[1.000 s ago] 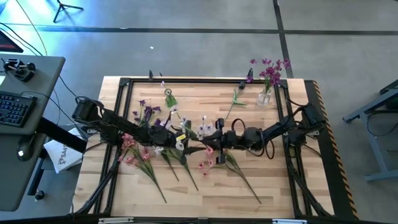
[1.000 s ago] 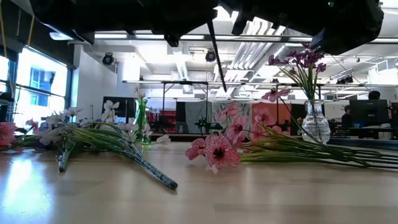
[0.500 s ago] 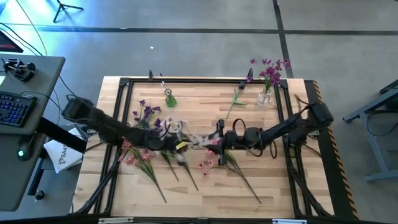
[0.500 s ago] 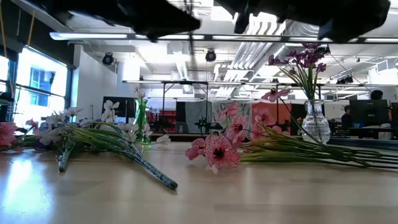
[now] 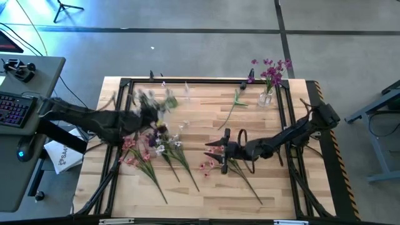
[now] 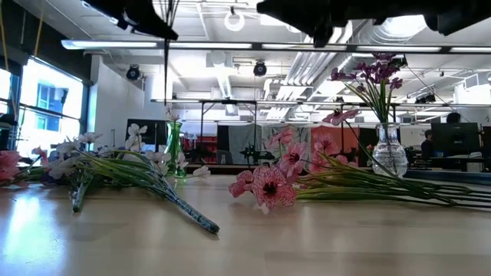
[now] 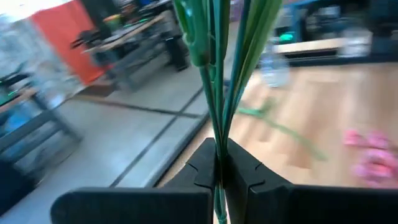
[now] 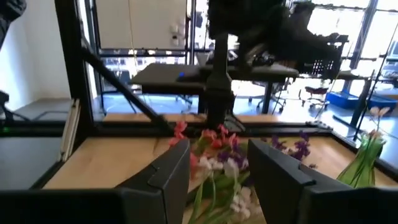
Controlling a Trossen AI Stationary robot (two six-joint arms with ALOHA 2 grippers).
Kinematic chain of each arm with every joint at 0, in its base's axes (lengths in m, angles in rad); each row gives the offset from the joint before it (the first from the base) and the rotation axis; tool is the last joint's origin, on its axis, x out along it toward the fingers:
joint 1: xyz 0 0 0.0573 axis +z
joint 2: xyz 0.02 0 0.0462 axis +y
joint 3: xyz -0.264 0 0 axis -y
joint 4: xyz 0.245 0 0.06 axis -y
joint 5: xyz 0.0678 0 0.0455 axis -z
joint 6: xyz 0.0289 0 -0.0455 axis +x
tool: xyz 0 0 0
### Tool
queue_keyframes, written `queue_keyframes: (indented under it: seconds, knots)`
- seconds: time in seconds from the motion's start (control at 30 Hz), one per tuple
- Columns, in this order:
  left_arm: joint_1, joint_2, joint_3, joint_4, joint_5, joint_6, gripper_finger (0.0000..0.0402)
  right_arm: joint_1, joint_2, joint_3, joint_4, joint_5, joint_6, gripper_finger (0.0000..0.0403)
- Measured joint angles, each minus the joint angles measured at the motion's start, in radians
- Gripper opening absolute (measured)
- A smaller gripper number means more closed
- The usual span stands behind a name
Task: Sort flowers into vase by color
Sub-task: Put the top white flowers into the green vase
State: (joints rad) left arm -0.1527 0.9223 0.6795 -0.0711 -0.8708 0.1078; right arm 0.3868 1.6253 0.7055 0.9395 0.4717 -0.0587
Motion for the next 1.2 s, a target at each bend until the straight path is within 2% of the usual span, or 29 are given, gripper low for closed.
queue_keyframes:
  seconds: [0.3,0.43,0.57,0.77,0.93,1.2]
  knots:
    - [0.375,-0.233,-0.152,0.131,0.191,0.06,0.0,0.002,0.039,0.0,0.01,0.0,0.025,0.0151]
    - [0.5,-0.256,-0.192,0.213,0.351,0.061,0.0,0.002,0.039,0.0,0.023,0.001,0.016,0.0151]
    - [0.598,-0.219,-0.215,0.28,0.486,0.052,0.0,0.002,0.039,0.0,0.023,0.001,0.017,0.0151]
    - [0.678,-0.112,-0.216,0.327,0.58,0.031,0.0,0.001,0.039,0.0,0.023,0.001,0.017,0.0151]
    - [0.697,-0.031,-0.216,0.391,0.6,0.034,0.0,0.001,0.039,0.0,0.023,0.001,0.017,0.0151]
    - [0.712,0.043,-0.216,0.393,0.597,-0.001,0.0006,0.001,0.039,0.0,0.023,0.001,0.028,0.0151]
